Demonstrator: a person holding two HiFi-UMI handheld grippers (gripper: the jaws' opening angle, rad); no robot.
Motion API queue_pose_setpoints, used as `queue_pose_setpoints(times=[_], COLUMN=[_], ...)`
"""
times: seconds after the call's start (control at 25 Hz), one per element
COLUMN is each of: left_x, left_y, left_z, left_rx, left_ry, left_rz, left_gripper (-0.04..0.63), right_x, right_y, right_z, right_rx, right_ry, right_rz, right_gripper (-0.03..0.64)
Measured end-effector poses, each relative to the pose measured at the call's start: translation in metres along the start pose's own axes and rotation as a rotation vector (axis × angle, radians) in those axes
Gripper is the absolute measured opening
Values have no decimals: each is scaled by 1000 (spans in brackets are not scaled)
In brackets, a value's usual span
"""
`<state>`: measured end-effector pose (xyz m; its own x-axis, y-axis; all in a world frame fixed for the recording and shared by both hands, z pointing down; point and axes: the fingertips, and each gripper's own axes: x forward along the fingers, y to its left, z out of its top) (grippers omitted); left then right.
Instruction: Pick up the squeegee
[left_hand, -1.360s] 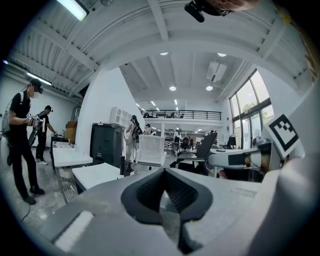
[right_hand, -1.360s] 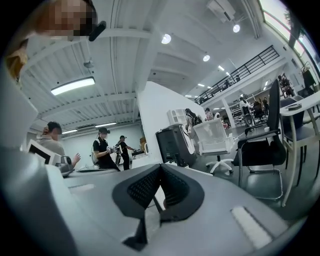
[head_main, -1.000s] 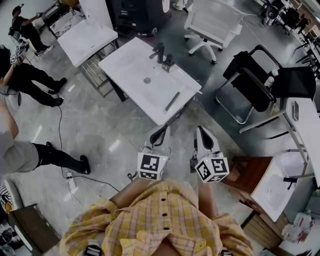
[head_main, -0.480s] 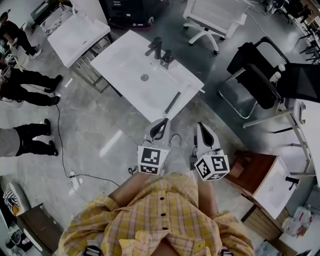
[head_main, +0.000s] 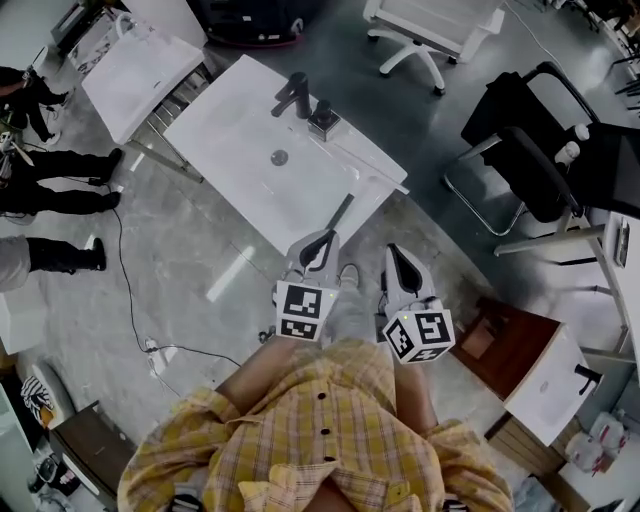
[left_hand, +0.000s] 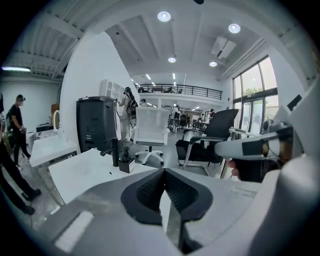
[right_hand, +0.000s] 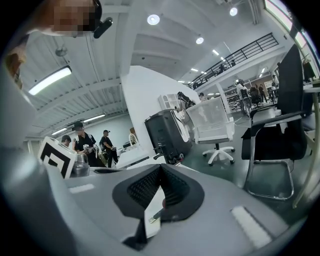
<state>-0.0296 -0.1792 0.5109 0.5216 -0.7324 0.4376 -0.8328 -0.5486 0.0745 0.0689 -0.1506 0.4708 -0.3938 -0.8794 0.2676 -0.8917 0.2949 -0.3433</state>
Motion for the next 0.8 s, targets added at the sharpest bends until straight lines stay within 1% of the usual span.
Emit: queue_pose_setpoints(times=[0.24, 0.28, 0.36, 0.6, 0.8], left_x=[57, 66, 84, 125, 154], left_y=[11, 13, 15, 21, 24], left_z=[-19, -22, -28, -57, -83], left_rx=[-17, -19, -23, -32, -45], left_ry=[119, 136, 171, 294, 399], left_rz=[-5, -7, -10, -29, -28], left_gripper=[1, 8, 46, 77, 91], right_x=[29, 35, 43, 62, 75], right_y=[-31, -37, -49, -69, -81], right_z=[-7, -8, -12, -29, -41], right_rx=[19, 24, 35, 59, 71], right_ry=[50, 56, 72, 119, 147], right_rz=[-1, -2, -7, -16, -15], right_gripper=[3, 3, 3, 3, 3])
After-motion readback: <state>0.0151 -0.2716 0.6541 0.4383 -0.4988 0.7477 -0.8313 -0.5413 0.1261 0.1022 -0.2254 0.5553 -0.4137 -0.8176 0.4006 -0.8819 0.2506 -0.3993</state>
